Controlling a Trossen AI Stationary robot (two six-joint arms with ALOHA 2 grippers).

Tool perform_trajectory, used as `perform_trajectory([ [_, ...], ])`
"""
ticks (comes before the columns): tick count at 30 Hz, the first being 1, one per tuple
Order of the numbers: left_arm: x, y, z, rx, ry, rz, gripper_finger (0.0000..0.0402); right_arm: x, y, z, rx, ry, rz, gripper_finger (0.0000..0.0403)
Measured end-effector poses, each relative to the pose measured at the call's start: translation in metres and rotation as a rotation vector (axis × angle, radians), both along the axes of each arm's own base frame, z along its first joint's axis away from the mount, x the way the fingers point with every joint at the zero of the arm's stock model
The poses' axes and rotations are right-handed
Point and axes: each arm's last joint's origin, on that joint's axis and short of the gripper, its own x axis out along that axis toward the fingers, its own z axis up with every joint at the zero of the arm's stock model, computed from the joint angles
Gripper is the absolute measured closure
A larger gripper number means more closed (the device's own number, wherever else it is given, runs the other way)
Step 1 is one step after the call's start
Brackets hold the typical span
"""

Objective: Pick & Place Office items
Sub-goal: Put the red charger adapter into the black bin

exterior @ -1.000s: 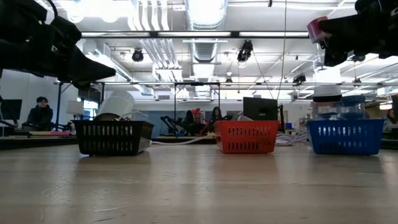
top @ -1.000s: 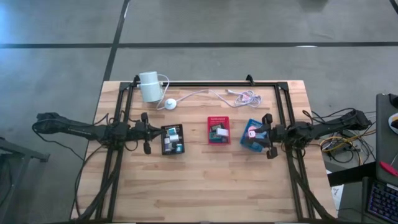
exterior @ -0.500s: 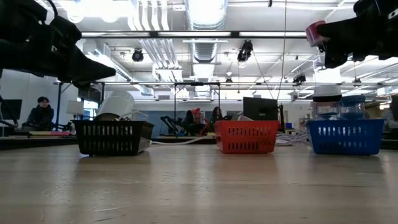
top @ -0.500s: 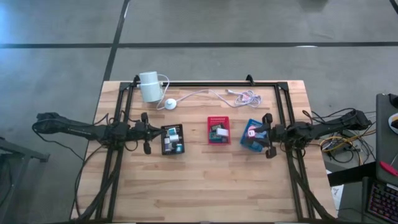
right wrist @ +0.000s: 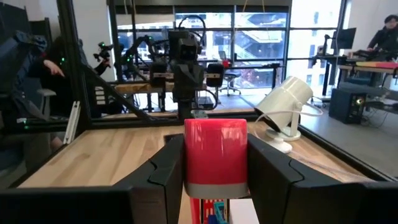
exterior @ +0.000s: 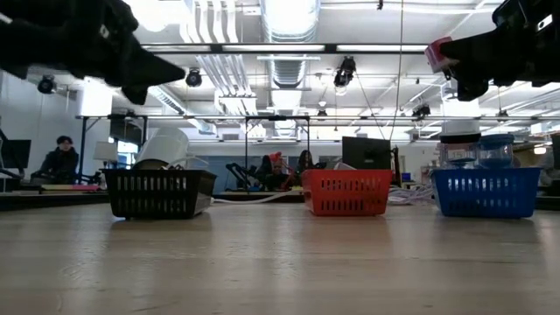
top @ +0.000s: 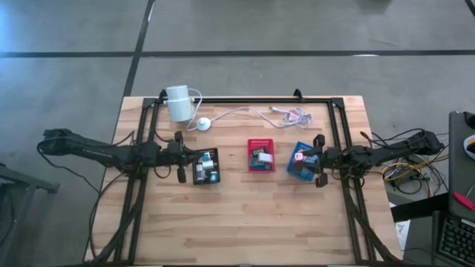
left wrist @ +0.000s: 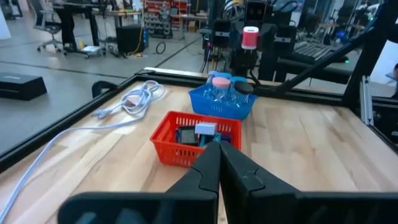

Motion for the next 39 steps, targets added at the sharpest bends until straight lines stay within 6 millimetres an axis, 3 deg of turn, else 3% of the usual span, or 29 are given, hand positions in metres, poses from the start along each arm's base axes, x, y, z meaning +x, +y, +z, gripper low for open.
perform_trajectory([
  [7,0.030,-0.004,0.020,0.014,0.033,-0.007,0.0393,0.000,0.000,0.000,0.022,0.000,0.002,0.0273],
  [12,0.053,-0.006,0.036,0.126,0.061,-0.027,0.0380,0.000,0.000,0.000,0.025,-0.002,0.002,0.0273],
  [18,0.084,-0.013,0.053,0.219,0.083,-0.057,0.0327,0.000,0.000,0.004,0.080,-0.046,0.008,0.0273],
  [27,0.129,-0.026,0.067,0.473,0.122,-0.099,0.0215,-0.001,0.000,0.012,0.161,-0.121,0.027,0.0273],
  [33,0.146,-0.035,0.075,0.639,0.144,-0.085,0.0166,0.005,0.002,0.035,0.146,-0.083,0.032,0.0273],
  [39,0.155,-0.037,0.088,0.727,0.131,-0.043,0.0150,0.026,0.005,0.067,0.118,-0.029,0.032,0.0273],
])
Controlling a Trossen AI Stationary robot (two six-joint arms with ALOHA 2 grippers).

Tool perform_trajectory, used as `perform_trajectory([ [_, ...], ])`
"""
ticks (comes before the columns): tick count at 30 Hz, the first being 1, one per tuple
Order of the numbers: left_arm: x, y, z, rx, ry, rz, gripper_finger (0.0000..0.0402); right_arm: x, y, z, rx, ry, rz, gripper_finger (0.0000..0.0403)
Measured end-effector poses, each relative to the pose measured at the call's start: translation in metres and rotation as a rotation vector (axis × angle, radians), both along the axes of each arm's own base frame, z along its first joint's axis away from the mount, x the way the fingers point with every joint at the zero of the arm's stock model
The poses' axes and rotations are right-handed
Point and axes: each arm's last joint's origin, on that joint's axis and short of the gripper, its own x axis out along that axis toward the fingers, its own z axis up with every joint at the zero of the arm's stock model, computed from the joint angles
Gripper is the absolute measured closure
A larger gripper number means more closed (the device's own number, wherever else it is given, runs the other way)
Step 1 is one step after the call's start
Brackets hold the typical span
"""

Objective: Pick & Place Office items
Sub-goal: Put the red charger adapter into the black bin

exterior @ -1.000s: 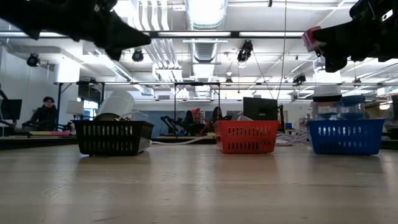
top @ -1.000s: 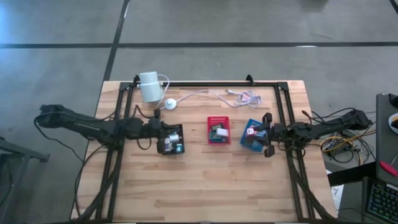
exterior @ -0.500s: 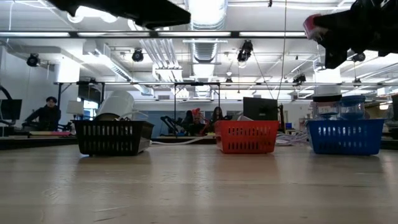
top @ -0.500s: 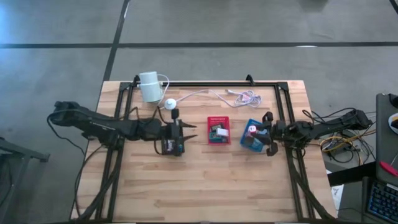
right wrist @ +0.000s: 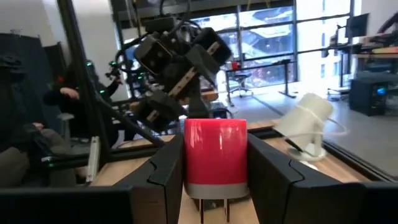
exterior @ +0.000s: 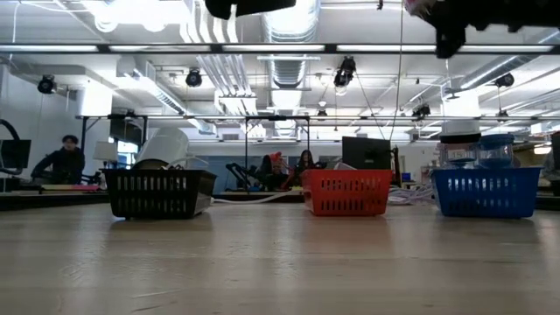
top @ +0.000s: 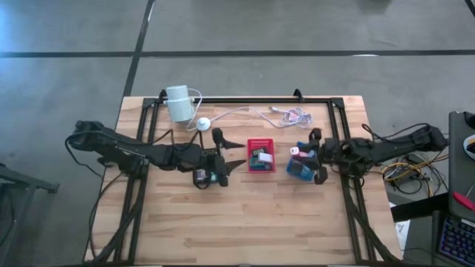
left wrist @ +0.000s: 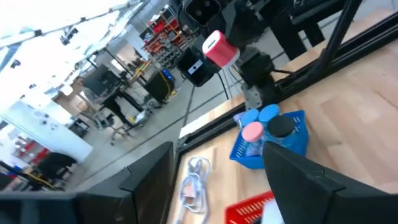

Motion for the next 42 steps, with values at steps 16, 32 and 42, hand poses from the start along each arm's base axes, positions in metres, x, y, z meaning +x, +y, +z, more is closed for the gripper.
perform_trajectory([
  [16,-0.002,-0.022,0.020,0.369,0.008,0.075,0.0118,0.092,0.000,0.054,0.019,0.059,0.121,0.0273],
  [32,-0.005,-0.033,0.028,0.520,-0.026,0.061,0.0098,0.150,-0.011,0.062,0.066,0.056,0.205,0.0273],
  [42,-0.005,-0.033,0.029,0.518,-0.034,0.068,0.0098,0.173,-0.010,0.061,0.068,0.060,0.230,0.0273],
])
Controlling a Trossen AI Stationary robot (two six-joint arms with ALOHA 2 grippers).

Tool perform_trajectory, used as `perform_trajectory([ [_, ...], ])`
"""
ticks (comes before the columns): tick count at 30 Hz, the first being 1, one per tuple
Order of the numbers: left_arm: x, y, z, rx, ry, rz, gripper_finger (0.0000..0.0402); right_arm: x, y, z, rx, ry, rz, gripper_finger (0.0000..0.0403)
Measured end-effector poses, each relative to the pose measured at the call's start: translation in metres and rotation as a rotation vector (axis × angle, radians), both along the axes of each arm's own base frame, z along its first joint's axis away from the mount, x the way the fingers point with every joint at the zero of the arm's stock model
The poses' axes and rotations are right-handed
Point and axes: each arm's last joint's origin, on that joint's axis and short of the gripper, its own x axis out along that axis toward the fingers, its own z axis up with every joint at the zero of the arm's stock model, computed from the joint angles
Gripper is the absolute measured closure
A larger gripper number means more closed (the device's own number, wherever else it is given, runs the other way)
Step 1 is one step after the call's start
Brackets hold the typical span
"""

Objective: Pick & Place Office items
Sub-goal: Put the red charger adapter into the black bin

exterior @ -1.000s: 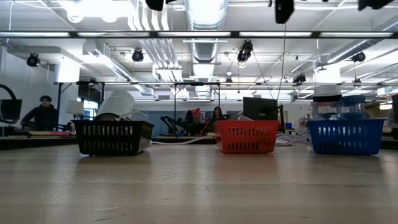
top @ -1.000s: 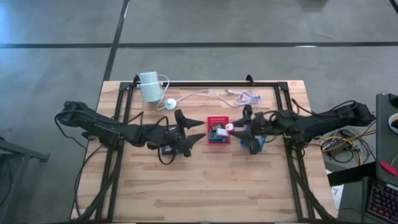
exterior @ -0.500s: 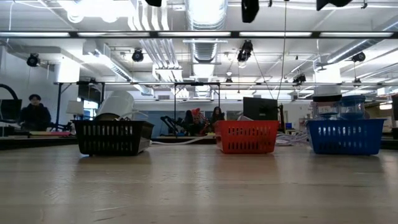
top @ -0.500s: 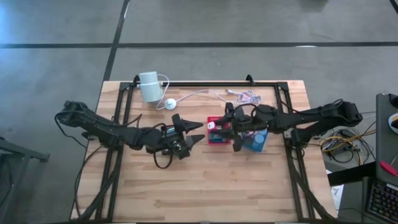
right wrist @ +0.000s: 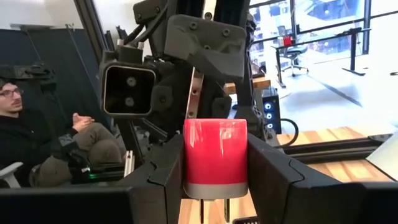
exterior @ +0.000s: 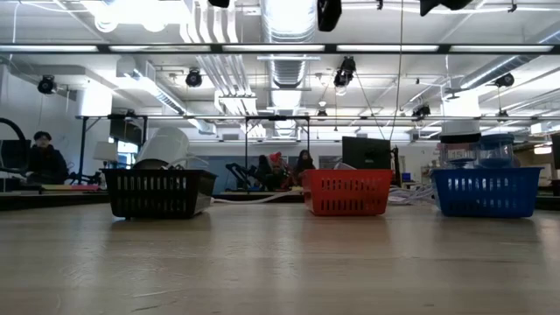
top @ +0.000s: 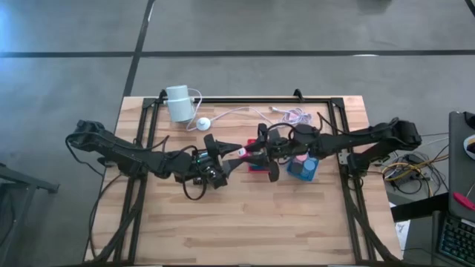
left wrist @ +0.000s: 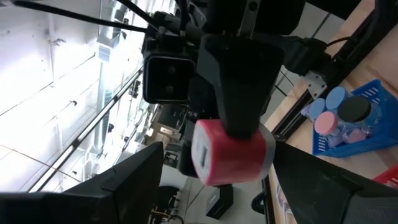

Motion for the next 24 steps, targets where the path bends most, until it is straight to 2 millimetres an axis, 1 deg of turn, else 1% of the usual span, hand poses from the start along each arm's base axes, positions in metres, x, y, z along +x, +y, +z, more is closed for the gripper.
perform_trajectory([
  [4,-0.0001,0.0004,-0.0001,-0.003,0.000,0.013,0.0099,0.0046,0.0002,0.0016,-0.002,-0.004,0.003,0.0273],
  [11,-0.0002,0.0010,-0.0003,-0.019,-0.004,0.027,0.0099,0.0043,0.0002,0.0021,-0.012,-0.006,0.002,0.0273],
  [14,-0.0002,0.0010,-0.0003,-0.023,-0.006,0.027,0.0108,0.0042,0.0002,0.0022,-0.014,-0.007,0.001,0.0273],
  [17,-0.0002,0.0010,-0.0006,-0.025,-0.004,0.027,0.0135,0.0045,0.0002,0.0015,-0.022,-0.007,-0.001,0.0273],
  [24,-0.0002,0.0010,-0.0011,-0.026,0.000,0.029,0.0231,0.0047,0.0000,0.0019,-0.016,-0.011,-0.004,0.0273],
])
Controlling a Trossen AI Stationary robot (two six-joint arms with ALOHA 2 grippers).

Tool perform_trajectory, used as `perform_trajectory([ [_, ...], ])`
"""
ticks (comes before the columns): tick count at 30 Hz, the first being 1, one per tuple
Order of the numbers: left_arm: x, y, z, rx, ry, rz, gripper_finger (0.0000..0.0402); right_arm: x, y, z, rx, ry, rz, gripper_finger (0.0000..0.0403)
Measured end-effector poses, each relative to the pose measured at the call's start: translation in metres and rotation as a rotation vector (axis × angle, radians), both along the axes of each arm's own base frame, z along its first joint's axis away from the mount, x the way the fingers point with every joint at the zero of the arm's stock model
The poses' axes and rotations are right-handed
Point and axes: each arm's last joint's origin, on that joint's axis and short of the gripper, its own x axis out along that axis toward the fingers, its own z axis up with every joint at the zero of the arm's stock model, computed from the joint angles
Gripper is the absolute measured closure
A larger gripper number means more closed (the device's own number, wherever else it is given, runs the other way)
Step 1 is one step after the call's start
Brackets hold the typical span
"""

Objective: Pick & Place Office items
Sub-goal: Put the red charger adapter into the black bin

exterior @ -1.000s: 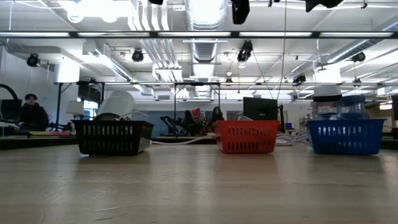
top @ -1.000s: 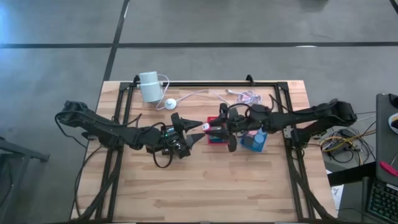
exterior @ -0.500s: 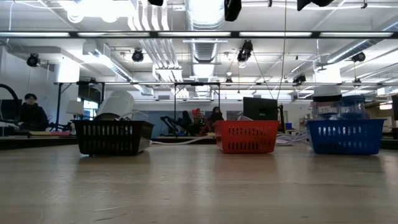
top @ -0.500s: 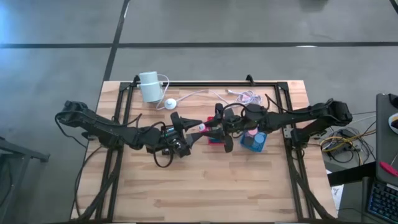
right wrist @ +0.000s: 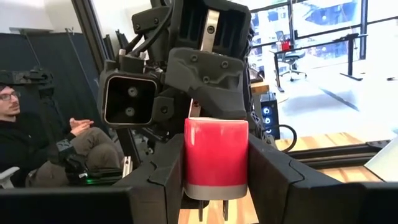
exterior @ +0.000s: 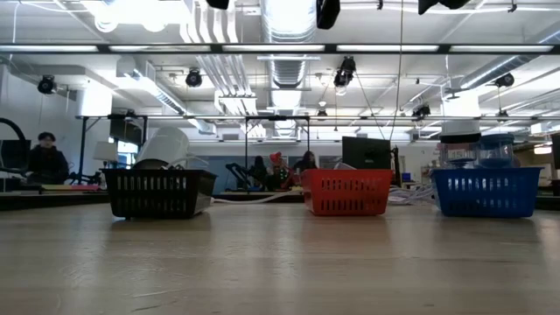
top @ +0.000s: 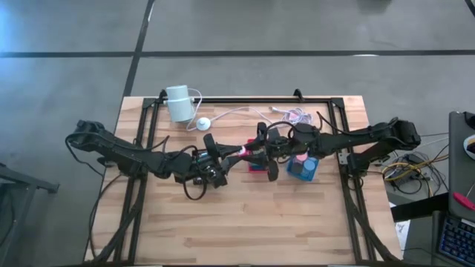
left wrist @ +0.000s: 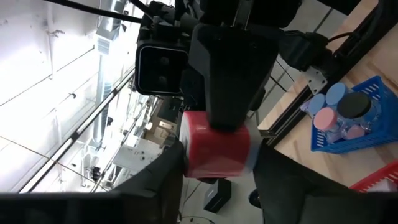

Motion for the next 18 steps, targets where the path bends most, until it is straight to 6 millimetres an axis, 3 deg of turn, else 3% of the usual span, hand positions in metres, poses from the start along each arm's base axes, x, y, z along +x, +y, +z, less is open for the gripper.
perform_trajectory([
  [10,-0.0001,-0.0002,-0.0016,0.000,0.013,0.001,0.0242,0.0001,-0.0001,-0.0013,-0.020,0.009,-0.001,0.0266],
  [18,-0.0006,-0.0001,-0.0032,-0.038,0.004,0.017,0.0241,-0.0004,-0.0026,-0.0046,-0.088,0.035,-0.064,0.0199],
])
